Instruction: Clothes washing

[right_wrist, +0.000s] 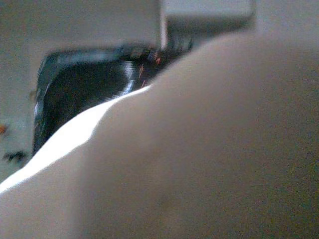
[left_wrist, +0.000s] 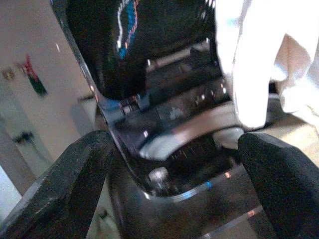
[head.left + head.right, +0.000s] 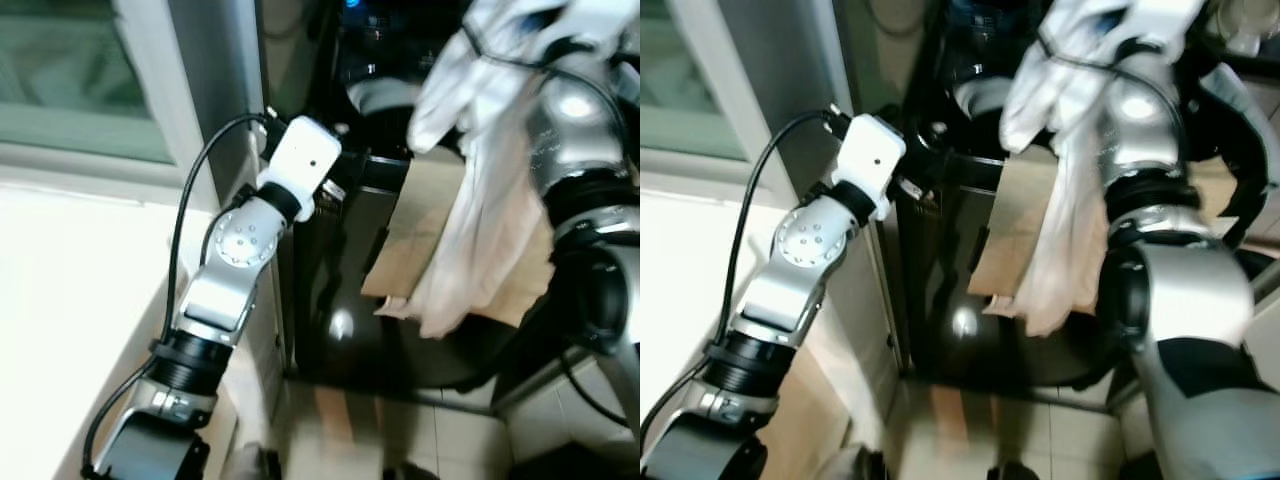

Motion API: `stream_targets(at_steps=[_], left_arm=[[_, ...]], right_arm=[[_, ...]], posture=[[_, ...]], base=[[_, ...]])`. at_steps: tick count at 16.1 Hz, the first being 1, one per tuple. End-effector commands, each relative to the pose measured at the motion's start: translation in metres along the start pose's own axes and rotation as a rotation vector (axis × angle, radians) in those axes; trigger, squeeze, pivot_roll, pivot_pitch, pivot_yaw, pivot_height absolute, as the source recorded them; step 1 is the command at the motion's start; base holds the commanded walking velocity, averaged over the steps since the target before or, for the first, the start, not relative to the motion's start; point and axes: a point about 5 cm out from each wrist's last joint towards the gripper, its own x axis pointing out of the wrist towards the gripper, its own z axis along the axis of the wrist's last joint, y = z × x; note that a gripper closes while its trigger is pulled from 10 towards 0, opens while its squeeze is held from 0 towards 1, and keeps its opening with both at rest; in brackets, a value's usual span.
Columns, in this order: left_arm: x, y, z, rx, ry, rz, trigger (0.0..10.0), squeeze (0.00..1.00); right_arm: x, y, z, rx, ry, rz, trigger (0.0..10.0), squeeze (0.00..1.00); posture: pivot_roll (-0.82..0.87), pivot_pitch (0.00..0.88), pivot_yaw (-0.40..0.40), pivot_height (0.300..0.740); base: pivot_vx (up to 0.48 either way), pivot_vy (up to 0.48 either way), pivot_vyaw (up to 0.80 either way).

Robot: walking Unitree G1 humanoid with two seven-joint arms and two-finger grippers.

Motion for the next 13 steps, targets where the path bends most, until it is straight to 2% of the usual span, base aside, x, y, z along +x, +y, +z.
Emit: stream_targets(at_steps=[1,2,4,7,8,10,11,12,13], left_arm=[[0.004,-0.007,0.010,0.028,-0.044,-0.031,10.0,0.00],[0.004,-0.011,0.013,0.043,-0.060,-0.062,10.0,0.00],[0.004,-0.014,0.013,0.060,-0.063,-0.079,10.0,0.00],[0.003,-0.016,0.012,0.058,-0.062,-0.086,10.0,0.00],[0.003,-0.015,0.012,0.030,-0.057,-0.075,10.0,0.00],[0.004,-0.014,0.013,0.034,-0.057,-0.067,10.0,0.00],[0.004,-0.016,0.015,0.041,-0.062,-0.083,8.5,0.00],[0.004,-0.017,0.016,0.046,-0.065,-0.089,8.5,0.00],[0.005,-0.018,0.019,0.062,-0.076,-0.083,10.0,0.00]], right_arm=[[0.011,-0.004,0.029,0.001,-0.113,-0.020,0.0,0.00],[0.015,-0.002,0.042,-0.014,-0.157,-0.016,0.0,0.00],[0.018,-0.001,0.052,-0.022,-0.187,-0.016,0.0,0.00],[0.019,0.002,0.054,-0.024,-0.190,-0.006,0.0,0.00],[0.019,0.006,0.054,-0.022,-0.185,0.011,0.0,0.00],[0.020,0.012,0.056,-0.024,-0.185,0.040,0.0,0.00],[0.021,0.014,0.059,-0.021,-0.188,0.049,0.0,0.00],[0.022,0.015,0.060,-0.018,-0.191,0.051,0.0,0.00],[0.022,0.017,0.063,-0.012,-0.196,0.053,0.0,0.00]], posture=[[-0.09,0.000,-0.006,0.714],[-0.09,0.000,-0.006,0.714],[-0.09,0.000,-0.009,0.714],[-0.08,0.000,-0.012,0.714],[-0.08,0.000,-0.014,0.714],[-0.08,0.000,-0.018,0.714],[-0.07,0.000,-0.022,0.714],[-0.07,0.000,-0.024,0.714],[-0.07,0.000,-0.025,0.714]], base=[[0.450,0.000,0.00],[0.454,0.000,0.00],[0.439,0.000,0.00],[0.368,-0.224,0.00],[0.465,0.000,0.00],[0.469,0.000,0.00],[0.469,0.000,0.00],[0.469,0.000,0.00],[0.469,0.000,0.00]])
